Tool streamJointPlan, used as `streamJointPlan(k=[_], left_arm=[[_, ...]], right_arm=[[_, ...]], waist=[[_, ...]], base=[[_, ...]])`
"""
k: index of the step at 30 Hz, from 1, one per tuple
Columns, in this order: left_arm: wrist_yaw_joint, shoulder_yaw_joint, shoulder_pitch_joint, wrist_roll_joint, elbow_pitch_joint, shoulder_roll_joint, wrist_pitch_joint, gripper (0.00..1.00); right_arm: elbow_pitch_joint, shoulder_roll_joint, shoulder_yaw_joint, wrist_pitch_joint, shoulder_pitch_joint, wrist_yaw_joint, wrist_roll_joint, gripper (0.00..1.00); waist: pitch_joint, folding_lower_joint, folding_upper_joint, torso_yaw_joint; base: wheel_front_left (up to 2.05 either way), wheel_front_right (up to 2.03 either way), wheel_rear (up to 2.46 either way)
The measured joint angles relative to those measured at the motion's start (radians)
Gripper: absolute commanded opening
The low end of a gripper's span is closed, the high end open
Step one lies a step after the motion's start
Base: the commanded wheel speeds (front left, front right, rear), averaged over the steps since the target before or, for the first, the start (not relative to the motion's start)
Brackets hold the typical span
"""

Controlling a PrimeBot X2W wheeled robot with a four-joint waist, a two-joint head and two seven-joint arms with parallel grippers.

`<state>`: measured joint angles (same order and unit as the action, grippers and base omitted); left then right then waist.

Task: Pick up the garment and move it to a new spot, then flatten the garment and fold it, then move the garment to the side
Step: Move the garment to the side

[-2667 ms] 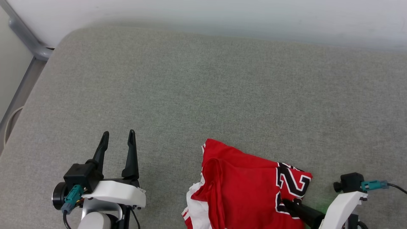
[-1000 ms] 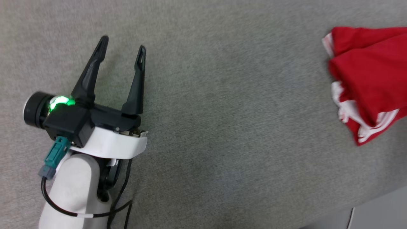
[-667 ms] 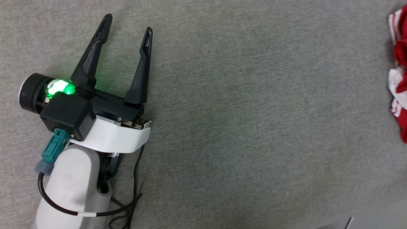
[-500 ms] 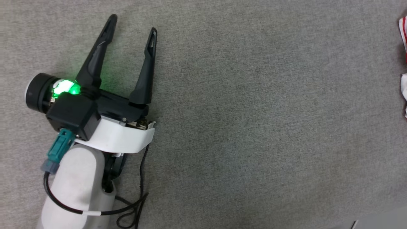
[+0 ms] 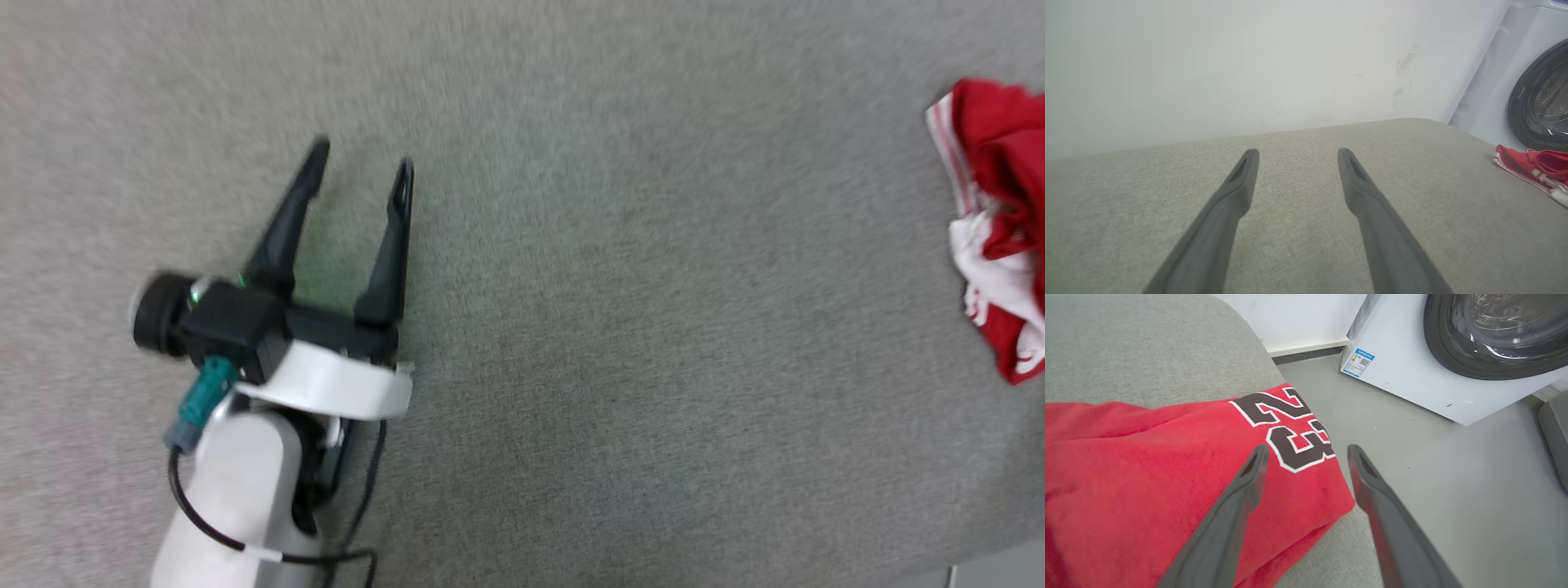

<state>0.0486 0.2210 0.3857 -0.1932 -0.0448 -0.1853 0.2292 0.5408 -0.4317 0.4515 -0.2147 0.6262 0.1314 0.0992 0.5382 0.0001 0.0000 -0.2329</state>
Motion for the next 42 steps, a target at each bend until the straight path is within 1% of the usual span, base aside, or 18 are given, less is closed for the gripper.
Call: streamJointPlan(k=[1,2,6,10,14,19,24,26,31,36,42], left_arm=[[-0.005,-0.001,-0.017,-0.007,0.014,0.004,0.002,1.0],[-0.019,-0.006,-0.076,-0.021,0.049,0.01,0.007,1.0],[-0.034,-0.011,-0.142,-0.041,0.089,0.024,0.013,1.0],[-0.05,-0.024,-0.195,-0.056,0.12,0.036,0.02,1.0],[-0.061,-0.032,-0.231,-0.07,0.142,0.046,0.022,1.0],[-0.067,-0.041,-0.275,-0.086,0.165,0.056,0.029,1.0],[-0.08,-0.058,-0.316,-0.091,0.181,0.062,0.03,1.0],[-0.085,-0.065,-0.331,-0.092,0.188,0.062,0.031,1.0],[-0.093,-0.084,-0.361,-0.093,0.198,0.063,0.032,1.0],[-0.093,-0.104,-0.386,-0.083,0.197,0.058,0.034,1.0],[-0.093,-0.119,-0.413,-0.074,0.198,0.05,0.034,1.0]], right_arm=[[-0.013,0.015,0.004,0.007,-0.016,0.0,-0.004,1.0],[-0.068,0.055,0.0,0.029,-0.079,0.0,-0.012,1.0],[-0.166,0.117,-0.012,0.076,-0.171,0.0,-0.012,1.0],[-0.259,0.191,-0.044,0.111,-0.271,0.0,0.016,1.0],[-0.337,0.243,-0.064,0.146,-0.374,0.0,0.025,1.0],[-0.394,0.302,-0.128,0.184,-0.484,0.0,0.023,1.0],[-0.435,0.337,-0.211,0.228,-0.566,0.0,0.035,1.0],[-0.45,0.344,-0.254,0.251,-0.592,0.0,0.043,1.0],[-0.475,0.356,-0.325,0.287,-0.636,0.0,0.043,1.0],[-0.535,0.362,-0.365,0.312,-0.669,0.0,0.019,1.0],[-0.61,0.368,-0.372,0.313,-0.722,0.0,-0.004,1.0]], waist=[[-0.02,0.0,0.0,0.001],[-0.083,-0.0001,0.0,0.005],[-0.168,-0.0003,0.0,0.013],[-0.245,-0.0003,0.0,0.028],[-0.311,-0.0004,0.0,0.054],[-0.374,-0.0003,0.0001,0.099],[-0.433,-0.0003,0.0,0.14],[-0.454,-0.0003,0.0,0.154],[-0.498,-0.0002,0.0001,0.195],[-0.538,-0.0003,0.0,0.225],[-0.578,-0.0002,0.0,0.241]], base=[[0.0,0.0,0.0],[0.0,0.0,0.0],[0.0,0.0,0.0],[0.0,0.0,0.0],[0.0,0.0,0.0],[0.0,0.0,0.0],[0.0,0.0,0.0],[0.0,0.0,0.0],[0.0,0.0,0.0],[0.0,0.0,0.0],[0.0,0.0,0.0]])
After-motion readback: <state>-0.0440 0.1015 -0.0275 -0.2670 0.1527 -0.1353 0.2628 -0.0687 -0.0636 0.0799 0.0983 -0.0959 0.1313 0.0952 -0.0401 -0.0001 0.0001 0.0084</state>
